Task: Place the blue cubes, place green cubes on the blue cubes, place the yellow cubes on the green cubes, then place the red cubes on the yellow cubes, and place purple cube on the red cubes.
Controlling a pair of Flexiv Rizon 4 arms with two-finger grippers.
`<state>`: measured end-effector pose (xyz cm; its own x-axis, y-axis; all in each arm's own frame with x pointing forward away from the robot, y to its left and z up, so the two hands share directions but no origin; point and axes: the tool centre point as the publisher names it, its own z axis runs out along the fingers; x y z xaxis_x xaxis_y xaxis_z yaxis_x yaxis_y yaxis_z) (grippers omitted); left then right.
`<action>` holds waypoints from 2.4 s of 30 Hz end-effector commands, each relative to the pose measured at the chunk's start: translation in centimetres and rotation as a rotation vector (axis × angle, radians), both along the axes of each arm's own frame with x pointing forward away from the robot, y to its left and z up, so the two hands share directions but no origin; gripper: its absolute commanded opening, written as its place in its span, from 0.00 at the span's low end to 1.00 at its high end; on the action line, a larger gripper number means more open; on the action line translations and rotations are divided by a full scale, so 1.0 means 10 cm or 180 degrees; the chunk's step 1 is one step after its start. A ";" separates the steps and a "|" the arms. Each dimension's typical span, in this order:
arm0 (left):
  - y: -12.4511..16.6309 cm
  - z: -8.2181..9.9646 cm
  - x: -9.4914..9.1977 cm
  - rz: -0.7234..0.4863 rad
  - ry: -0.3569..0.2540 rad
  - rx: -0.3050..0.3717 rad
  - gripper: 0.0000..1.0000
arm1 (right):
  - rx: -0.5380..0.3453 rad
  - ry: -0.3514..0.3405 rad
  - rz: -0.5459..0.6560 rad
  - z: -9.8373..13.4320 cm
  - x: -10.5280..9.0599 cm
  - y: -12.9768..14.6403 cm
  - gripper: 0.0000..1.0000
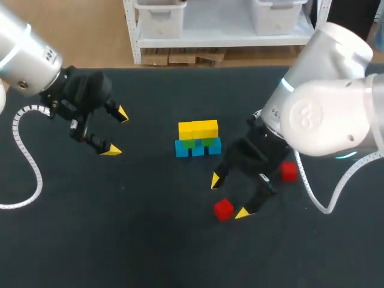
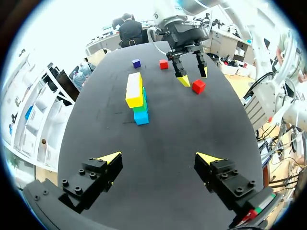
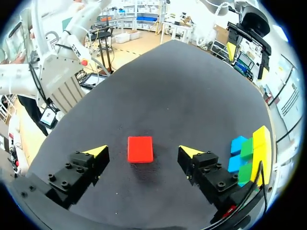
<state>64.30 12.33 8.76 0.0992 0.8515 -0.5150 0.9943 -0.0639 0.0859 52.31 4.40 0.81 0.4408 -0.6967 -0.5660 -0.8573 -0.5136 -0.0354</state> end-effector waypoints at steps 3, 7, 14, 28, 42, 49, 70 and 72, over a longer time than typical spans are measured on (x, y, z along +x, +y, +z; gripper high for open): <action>0.01 0.00 0.00 -0.0004 -0.0008 -0.0009 1.00 | 0.0012 -0.0030 -0.0083 -0.05 -0.04 0.00 0.67; 0.01 0.00 0.00 -0.0004 -0.0008 -0.0009 1.00 | 0.0017 -0.0023 -0.0133 -0.09 -0.03 -0.01 0.55; 0.01 0.00 0.00 -0.0004 -0.0008 -0.0009 1.00 | 0.0050 0.0005 -0.0163 -0.15 -0.03 -0.01 0.49; 0.01 0.00 0.00 -0.0004 -0.0008 -0.0009 1.00 | 0.0051 0.0056 -0.0441 0.06 0.09 -0.13 0.00; 0.01 0.00 0.00 -0.0004 -0.0008 -0.0009 1.00 | -0.0338 -0.0246 -0.1353 1.04 0.59 -0.29 0.00; 0.01 0.00 0.00 -0.0004 -0.0008 -0.0009 1.00 | -0.0147 -0.0283 -0.1563 1.30 0.86 -0.14 0.00; 0.01 0.00 0.00 -0.0004 -0.0008 -0.0009 1.00 | 0.0016 -0.0239 -0.1667 1.22 1.50 0.33 0.00; 0.01 0.00 0.00 -0.0004 -0.0008 -0.0009 1.00 | 0.0012 -0.0207 -0.1714 1.20 1.53 0.37 0.00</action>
<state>64.30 12.31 8.78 0.0990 0.8517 -0.5145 0.9943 -0.0638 0.0859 66.73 7.29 13.24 0.0618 -0.8285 -0.5566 -0.9941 -0.0013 -0.1084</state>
